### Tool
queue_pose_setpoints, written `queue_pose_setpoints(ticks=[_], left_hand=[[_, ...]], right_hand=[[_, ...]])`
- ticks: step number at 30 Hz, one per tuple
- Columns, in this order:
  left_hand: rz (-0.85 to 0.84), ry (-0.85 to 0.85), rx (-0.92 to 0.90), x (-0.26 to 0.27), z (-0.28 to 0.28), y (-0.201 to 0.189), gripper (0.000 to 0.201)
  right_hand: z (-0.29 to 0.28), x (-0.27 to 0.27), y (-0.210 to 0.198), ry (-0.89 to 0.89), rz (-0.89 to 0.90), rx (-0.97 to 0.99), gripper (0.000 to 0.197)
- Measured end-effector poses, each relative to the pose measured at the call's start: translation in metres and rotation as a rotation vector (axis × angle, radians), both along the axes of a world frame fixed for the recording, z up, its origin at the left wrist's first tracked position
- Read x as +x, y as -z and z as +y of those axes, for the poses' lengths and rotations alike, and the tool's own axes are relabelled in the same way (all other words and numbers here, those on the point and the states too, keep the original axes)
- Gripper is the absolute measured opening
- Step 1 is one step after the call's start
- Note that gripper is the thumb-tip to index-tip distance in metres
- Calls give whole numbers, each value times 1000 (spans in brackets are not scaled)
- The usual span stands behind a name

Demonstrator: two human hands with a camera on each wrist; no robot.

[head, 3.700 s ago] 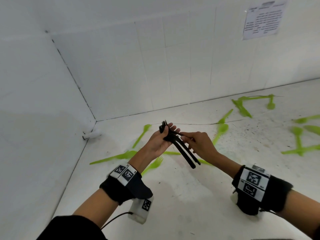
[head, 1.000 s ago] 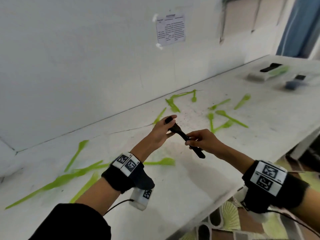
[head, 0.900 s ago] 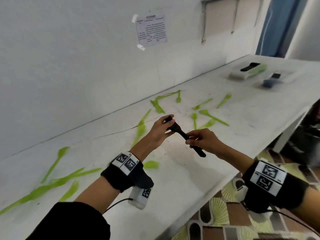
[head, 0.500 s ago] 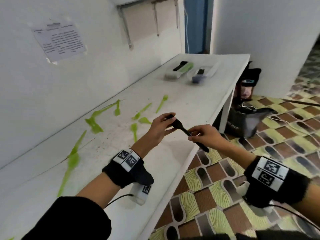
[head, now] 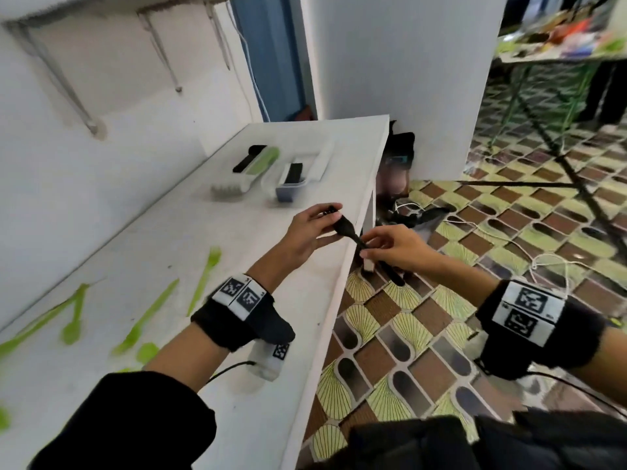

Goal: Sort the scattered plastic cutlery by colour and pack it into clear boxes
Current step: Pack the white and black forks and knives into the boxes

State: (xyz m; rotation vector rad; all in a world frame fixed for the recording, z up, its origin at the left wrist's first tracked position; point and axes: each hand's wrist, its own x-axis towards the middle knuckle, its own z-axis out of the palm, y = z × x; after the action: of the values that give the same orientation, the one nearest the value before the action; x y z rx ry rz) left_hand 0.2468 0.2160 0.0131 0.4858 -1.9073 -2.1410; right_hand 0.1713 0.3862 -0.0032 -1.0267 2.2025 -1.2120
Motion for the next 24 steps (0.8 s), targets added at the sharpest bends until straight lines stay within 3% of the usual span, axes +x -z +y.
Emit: queue_pose_setpoints(ticks=[15,24], left_hand=[[-62,-17,-47,-192,-53,-2,11],[-34,-280,-14,-256,-79,1,13]], right_hand=[[-53,-207,2,-70,-81,-22,22],[-105,-317,-4,-345,-36,27,20]])
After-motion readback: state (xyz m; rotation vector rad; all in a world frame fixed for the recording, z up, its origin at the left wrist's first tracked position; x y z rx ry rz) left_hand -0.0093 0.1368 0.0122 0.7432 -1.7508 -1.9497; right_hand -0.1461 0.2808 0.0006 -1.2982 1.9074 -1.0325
